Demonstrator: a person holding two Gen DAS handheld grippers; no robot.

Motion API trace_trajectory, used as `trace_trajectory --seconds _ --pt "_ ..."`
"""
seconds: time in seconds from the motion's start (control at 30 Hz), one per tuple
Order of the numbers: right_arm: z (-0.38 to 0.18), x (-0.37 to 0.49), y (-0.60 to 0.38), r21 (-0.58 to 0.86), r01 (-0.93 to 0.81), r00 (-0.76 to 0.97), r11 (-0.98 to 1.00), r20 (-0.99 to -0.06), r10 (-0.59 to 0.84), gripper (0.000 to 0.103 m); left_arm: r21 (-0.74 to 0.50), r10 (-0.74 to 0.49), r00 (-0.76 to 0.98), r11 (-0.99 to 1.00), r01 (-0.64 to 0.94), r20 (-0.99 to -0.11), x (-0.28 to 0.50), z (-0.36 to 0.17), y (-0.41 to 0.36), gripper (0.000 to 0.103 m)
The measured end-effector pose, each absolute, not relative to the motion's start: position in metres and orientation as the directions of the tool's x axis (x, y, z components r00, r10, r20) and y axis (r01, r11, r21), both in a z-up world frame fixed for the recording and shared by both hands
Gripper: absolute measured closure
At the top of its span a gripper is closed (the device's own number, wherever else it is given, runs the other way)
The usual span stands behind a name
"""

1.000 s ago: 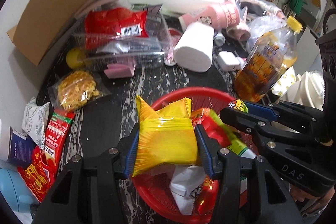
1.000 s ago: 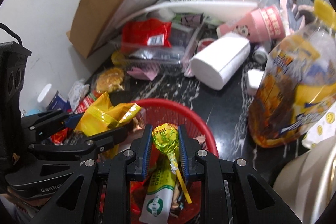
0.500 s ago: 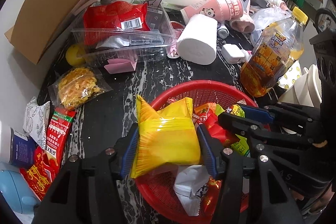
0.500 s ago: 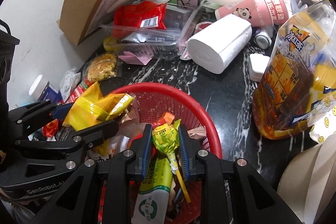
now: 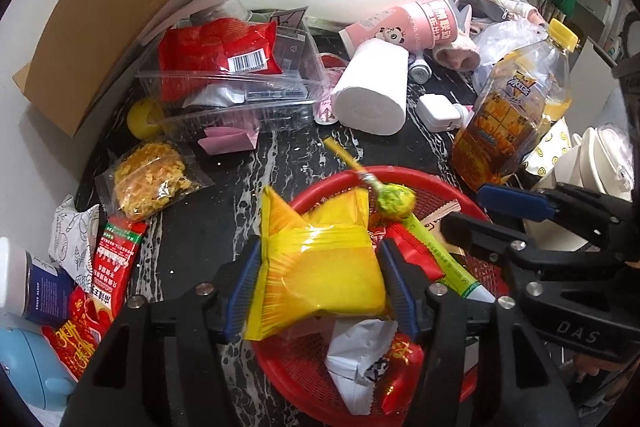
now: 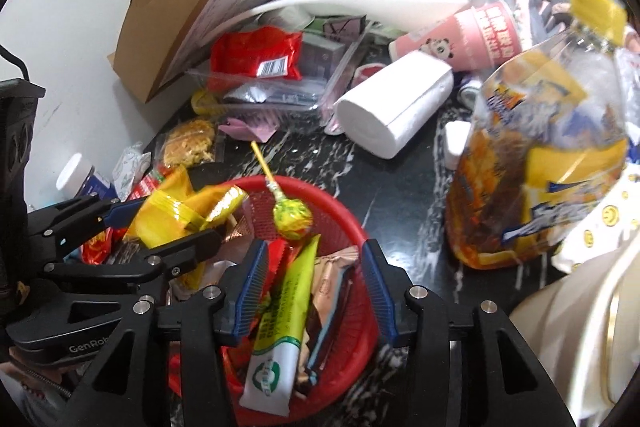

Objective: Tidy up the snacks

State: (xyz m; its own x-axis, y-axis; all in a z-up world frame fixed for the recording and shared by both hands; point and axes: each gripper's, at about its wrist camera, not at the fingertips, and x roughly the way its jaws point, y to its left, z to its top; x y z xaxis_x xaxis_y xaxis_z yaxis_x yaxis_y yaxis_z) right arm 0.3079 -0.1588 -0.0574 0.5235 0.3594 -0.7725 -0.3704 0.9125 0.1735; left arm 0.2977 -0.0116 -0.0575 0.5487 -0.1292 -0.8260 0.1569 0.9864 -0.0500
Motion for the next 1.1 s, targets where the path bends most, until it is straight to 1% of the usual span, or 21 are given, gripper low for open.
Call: trace_trajectory --seconds 0.1,0.3,0.47,0.77,1.1 --pt "-0.053 0.302 -0.161 0.145 -0.362 0.543 0.921 -0.77 0.335 0.055 -0.05 -0.133 0.547 0.985 0.164 -0.827 0.297 -0.058 -0.016 0.044" --pt "-0.048 0.289 -0.167 0.139 -0.342 0.556 0.929 -0.767 0.319 0.055 -0.038 -0.134 0.55 0.983 0.182 -0.824 0.291 -0.057 -0.026 0.043" --pt "-0.04 0.277 -0.171 0.129 -0.33 0.57 0.935 -0.762 0.306 0.055 -0.049 -0.152 0.576 0.98 0.191 -0.803 0.281 -0.048 -0.028 0.043" --pt "-0.007 0.249 -0.172 0.108 -0.329 0.622 0.938 -0.723 0.301 0.055 -0.024 -0.144 0.655 0.982 0.189 -0.742 0.252 -0.003 -0.027 0.043" --pt "0.047 0.192 -0.173 0.076 -0.339 0.705 0.938 -0.639 0.307 0.055 -0.017 -0.147 0.737 0.983 0.18 -0.659 0.199 0.051 -0.025 0.043"
